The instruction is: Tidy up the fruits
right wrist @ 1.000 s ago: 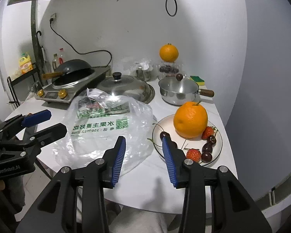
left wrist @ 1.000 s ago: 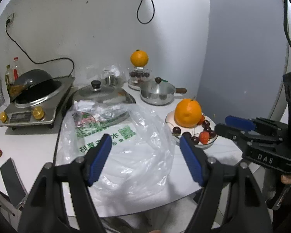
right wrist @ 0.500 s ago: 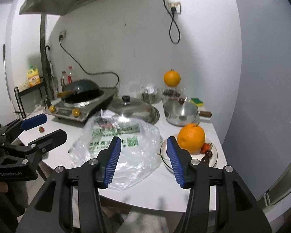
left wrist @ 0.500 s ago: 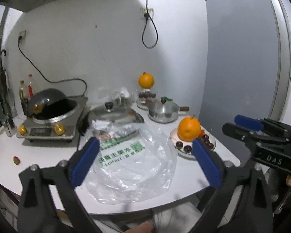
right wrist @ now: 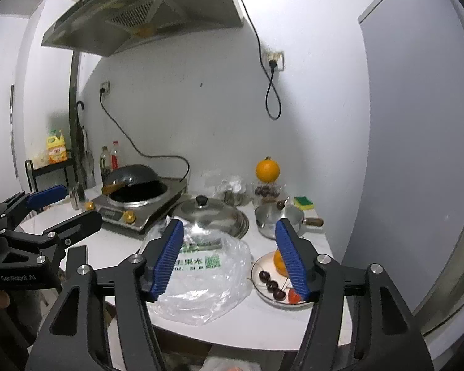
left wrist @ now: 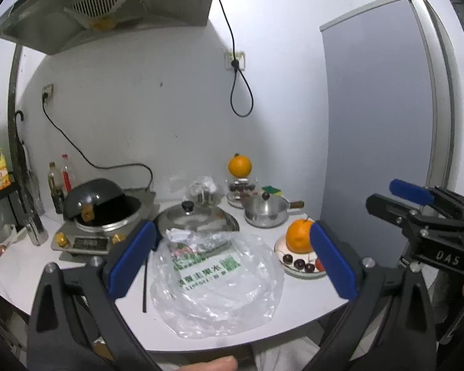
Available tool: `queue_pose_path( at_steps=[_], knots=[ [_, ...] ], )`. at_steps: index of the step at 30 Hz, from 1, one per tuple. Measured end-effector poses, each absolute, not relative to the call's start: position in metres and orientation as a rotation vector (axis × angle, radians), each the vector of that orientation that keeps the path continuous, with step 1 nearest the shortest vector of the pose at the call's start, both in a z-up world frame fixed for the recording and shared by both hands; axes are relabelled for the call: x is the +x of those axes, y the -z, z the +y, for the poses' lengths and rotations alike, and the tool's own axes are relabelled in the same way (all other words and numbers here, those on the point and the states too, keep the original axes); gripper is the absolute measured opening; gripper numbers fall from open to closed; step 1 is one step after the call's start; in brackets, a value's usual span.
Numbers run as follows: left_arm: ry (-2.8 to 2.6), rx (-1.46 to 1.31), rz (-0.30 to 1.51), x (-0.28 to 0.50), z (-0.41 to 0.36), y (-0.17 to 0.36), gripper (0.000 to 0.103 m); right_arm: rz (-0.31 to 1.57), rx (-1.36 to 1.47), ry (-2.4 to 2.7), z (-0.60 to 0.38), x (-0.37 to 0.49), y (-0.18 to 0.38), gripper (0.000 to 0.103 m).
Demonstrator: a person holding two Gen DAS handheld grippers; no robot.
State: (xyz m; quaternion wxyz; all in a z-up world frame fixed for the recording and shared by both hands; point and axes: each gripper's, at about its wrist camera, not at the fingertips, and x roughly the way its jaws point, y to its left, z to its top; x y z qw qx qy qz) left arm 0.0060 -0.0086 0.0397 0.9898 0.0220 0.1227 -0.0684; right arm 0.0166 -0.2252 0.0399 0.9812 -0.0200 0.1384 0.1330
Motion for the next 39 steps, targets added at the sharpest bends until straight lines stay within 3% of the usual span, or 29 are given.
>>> queue_pose_path(
  at_steps=[39],
  knots=[
    [0.101, 0.074, 0.2, -0.003, -0.017, -0.051, 0.102, 0.243, -0.016, -0.244, -0.236, 0.011, -0.051, 0.07]
  ],
)
